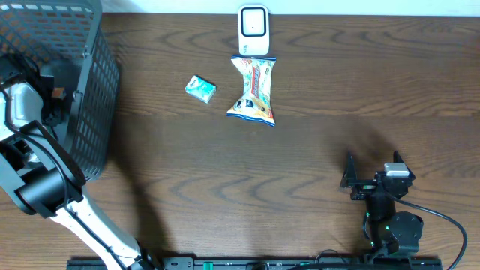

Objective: Scan the item barcode

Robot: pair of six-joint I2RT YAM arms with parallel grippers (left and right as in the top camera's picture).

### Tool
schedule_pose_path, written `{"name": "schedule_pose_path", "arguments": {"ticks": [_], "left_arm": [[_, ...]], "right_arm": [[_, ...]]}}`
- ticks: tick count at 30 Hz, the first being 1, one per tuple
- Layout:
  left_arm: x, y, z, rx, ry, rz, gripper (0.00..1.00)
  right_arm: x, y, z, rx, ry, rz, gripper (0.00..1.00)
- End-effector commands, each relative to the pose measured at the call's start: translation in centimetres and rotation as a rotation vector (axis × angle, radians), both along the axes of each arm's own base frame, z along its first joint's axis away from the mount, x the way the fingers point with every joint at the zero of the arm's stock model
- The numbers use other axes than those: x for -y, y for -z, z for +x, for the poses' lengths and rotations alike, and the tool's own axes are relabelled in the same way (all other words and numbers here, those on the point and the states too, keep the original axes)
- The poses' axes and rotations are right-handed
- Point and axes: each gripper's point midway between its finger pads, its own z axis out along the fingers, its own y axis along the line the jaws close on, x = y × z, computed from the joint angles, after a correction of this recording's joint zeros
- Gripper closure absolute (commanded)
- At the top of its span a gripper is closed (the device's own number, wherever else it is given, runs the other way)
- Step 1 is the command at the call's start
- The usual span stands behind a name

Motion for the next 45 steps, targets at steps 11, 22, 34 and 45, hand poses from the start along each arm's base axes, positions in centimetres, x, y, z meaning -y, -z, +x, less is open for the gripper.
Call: {"name": "schedule_pose_path", "arguments": {"ticks": [11, 22, 34, 45], "left_arm": [[2.1, -5.2, 1.2, 0.176, -0.169, -0.037, 0.93], [6.4, -20.4, 1.5, 0.507, -0.161, 0.046, 0.92], [14.6, -34.5, -0.1, 1.015, -0.277, -0.094, 0.93], [31.8, -33.6, 2.8, 0.961, -0.099, -0.644, 0.93]], "right_arm": [[0.2, 0.0, 0.0, 0.0, 0.012, 0.01, 0.01], [0.2, 0.0, 0.0, 0.0, 0.012, 0.01, 0.01], [0.2, 0.0, 0.0, 0.0, 0.012, 0.01, 0.01], [0.2, 0.0, 0.0, 0.001, 0.012, 0.01, 0.01]]}}
